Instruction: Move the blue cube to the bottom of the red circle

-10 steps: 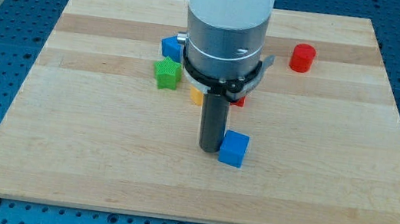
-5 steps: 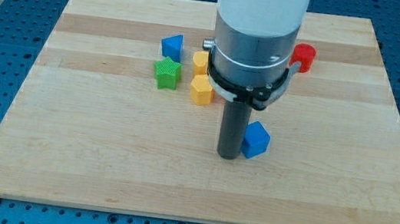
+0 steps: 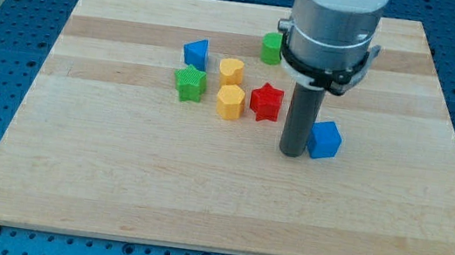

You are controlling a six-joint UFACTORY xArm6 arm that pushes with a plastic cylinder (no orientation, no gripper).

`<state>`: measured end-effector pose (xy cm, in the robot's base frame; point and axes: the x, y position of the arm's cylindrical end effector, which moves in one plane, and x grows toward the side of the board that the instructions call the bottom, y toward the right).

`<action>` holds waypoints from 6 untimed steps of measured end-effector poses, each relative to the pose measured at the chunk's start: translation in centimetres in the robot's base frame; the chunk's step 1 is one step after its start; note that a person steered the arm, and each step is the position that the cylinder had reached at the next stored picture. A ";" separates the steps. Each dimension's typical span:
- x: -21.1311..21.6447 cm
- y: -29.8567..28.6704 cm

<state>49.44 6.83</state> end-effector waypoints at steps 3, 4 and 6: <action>-5.1 5.5; -4.6 7.3; -3.6 10.3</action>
<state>45.80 17.16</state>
